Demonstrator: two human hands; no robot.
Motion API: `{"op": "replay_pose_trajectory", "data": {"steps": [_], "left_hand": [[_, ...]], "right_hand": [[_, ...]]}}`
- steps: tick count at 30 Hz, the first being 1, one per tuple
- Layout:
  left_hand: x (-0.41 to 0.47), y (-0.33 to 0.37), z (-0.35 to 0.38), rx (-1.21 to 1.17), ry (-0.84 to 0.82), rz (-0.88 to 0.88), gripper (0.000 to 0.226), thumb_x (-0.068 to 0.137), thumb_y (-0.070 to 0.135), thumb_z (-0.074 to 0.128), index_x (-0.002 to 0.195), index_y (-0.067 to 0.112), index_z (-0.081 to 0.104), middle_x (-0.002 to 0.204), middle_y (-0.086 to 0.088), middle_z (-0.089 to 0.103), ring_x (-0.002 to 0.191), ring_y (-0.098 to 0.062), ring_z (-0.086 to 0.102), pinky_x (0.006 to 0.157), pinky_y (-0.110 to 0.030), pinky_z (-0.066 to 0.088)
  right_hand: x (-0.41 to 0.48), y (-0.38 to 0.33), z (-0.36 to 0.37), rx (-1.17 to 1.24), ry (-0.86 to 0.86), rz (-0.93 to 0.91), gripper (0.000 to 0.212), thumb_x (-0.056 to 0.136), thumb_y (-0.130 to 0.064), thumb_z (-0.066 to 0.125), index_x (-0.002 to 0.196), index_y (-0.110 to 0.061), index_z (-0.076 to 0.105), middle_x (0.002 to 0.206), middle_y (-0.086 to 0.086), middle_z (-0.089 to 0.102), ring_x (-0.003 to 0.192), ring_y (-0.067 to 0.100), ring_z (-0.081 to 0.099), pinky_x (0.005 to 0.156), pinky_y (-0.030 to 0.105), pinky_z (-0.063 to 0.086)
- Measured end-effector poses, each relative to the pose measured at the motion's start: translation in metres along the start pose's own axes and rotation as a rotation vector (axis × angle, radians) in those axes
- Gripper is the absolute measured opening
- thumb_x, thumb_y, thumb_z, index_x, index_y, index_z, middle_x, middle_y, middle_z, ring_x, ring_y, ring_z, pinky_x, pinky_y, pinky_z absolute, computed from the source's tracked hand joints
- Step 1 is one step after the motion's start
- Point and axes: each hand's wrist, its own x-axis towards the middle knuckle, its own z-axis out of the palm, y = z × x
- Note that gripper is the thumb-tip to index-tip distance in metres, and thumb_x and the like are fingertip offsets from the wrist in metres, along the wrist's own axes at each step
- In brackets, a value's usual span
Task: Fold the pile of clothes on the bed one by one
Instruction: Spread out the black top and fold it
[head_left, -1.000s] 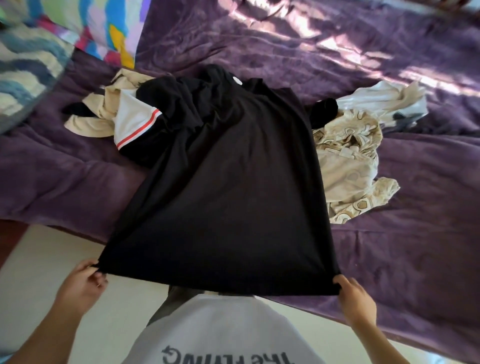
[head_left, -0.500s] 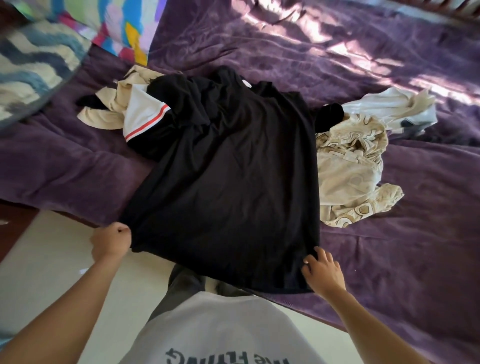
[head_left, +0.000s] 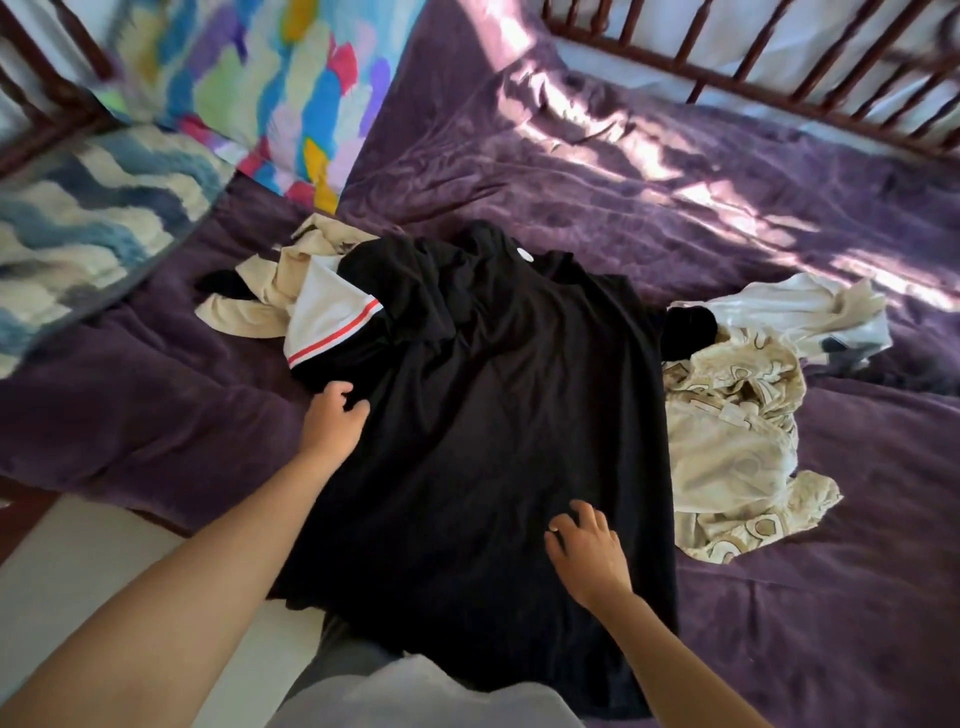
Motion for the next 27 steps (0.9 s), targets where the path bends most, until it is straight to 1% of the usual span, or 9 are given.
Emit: {"op": "replay_pose_trajectory", "data": {"steps": [3, 6, 8, 10, 13, 15, 18, 23, 27], "left_hand": [[0.043, 0.039, -0.005, -0.276, -0.098, -0.082, 0.042, 0.092, 0.025, 0.054, 0.129, 0.009, 0.045, 0.113, -0.014, 0.059, 0.103, -0.03, 0.057, 0.089, -0.039, 0.045], [0.087, 0.07, -0.007, -0.465, -0.145, -0.16, 0.012, 0.092, 0.029, 0.055, 0.09, 0.018, 0.05, 0.08, -0.004, 0.053, 0.066, -0.016, 0.05, 0.065, -0.031, 0.045], [0.115, 0.084, -0.006, -0.547, -0.141, -0.202, 0.019, 0.089, 0.033, 0.06, 0.089, 0.015, 0.053, 0.093, -0.011, 0.057, 0.073, -0.02, 0.054, 0.07, -0.034, 0.046], [0.144, 0.089, 0.0, -0.621, -0.113, -0.316, 0.054, 0.081, 0.037, 0.068, 0.12, 0.006, 0.048, 0.117, -0.014, 0.057, 0.101, -0.031, 0.059, 0.086, -0.039, 0.051], [0.175, 0.086, 0.009, -0.619, -0.064, -0.44, 0.075, 0.074, 0.041, 0.073, 0.132, 0.008, 0.037, 0.127, -0.015, 0.055, 0.117, -0.035, 0.053, 0.098, -0.047, 0.046], [0.182, 0.091, 0.008, -0.555, -0.05, -0.401, 0.069, 0.078, 0.038, 0.071, 0.133, 0.008, 0.042, 0.127, -0.015, 0.056, 0.112, -0.033, 0.056, 0.098, -0.044, 0.045], [0.193, 0.101, 0.004, -0.485, -0.077, -0.35, 0.046, 0.088, 0.029, 0.063, 0.123, 0.002, 0.053, 0.117, -0.013, 0.06, 0.08, -0.025, 0.054, 0.08, -0.033, 0.047], [0.207, 0.109, -0.013, -0.704, -0.226, -0.466, 0.047, 0.09, 0.013, 0.057, 0.134, 0.0, 0.043, 0.135, -0.017, 0.049, 0.117, -0.029, 0.054, 0.085, -0.033, 0.047], [0.213, 0.108, -0.034, -0.817, -0.124, -0.42, 0.039, 0.09, 0.007, 0.055, 0.128, 0.002, 0.048, 0.119, -0.015, 0.057, 0.103, -0.03, 0.058, 0.075, -0.034, 0.051]], "right_hand": [[0.018, -0.026, -0.023, 0.024, 0.012, 0.055, 0.037, 0.1, -0.036, 0.032, 0.13, -0.021, 0.048, 0.15, 0.003, 0.025, 0.137, 0.021, 0.026, 0.106, 0.032, 0.029], [0.046, -0.054, -0.051, 0.088, 0.043, 0.129, 0.039, 0.1, -0.035, 0.034, 0.133, -0.02, 0.046, 0.149, 0.004, 0.027, 0.135, 0.021, 0.027, 0.105, 0.033, 0.031], [0.066, -0.077, -0.064, 0.122, 0.064, 0.144, 0.04, 0.1, -0.034, 0.034, 0.136, -0.02, 0.043, 0.149, 0.003, 0.027, 0.135, 0.021, 0.028, 0.105, 0.034, 0.031], [0.083, -0.099, -0.07, 0.163, 0.071, 0.158, 0.041, 0.1, -0.035, 0.035, 0.137, -0.02, 0.042, 0.149, 0.003, 0.027, 0.135, 0.02, 0.027, 0.106, 0.034, 0.03], [0.1, -0.129, -0.07, 0.217, 0.054, 0.172, 0.041, 0.1, -0.035, 0.035, 0.137, -0.02, 0.042, 0.149, 0.002, 0.026, 0.136, 0.02, 0.026, 0.107, 0.034, 0.03], [0.107, -0.145, -0.068, 0.232, 0.039, 0.167, 0.041, 0.1, -0.035, 0.035, 0.137, -0.02, 0.042, 0.149, 0.003, 0.027, 0.135, 0.019, 0.027, 0.108, 0.034, 0.03], [0.118, -0.162, -0.071, 0.246, 0.026, 0.17, 0.041, 0.1, -0.035, 0.035, 0.137, -0.02, 0.042, 0.147, 0.001, 0.028, 0.133, 0.018, 0.029, 0.107, 0.032, 0.031], [0.132, -0.18, -0.078, 0.258, 0.028, 0.164, 0.041, 0.1, -0.035, 0.035, 0.137, -0.019, 0.042, 0.148, 0.002, 0.028, 0.135, 0.017, 0.027, 0.108, 0.032, 0.031], [0.137, -0.185, -0.079, 0.254, 0.017, 0.145, 0.04, 0.1, -0.034, 0.035, 0.136, -0.019, 0.043, 0.149, 0.002, 0.027, 0.136, 0.017, 0.026, 0.109, 0.033, 0.029]]}}
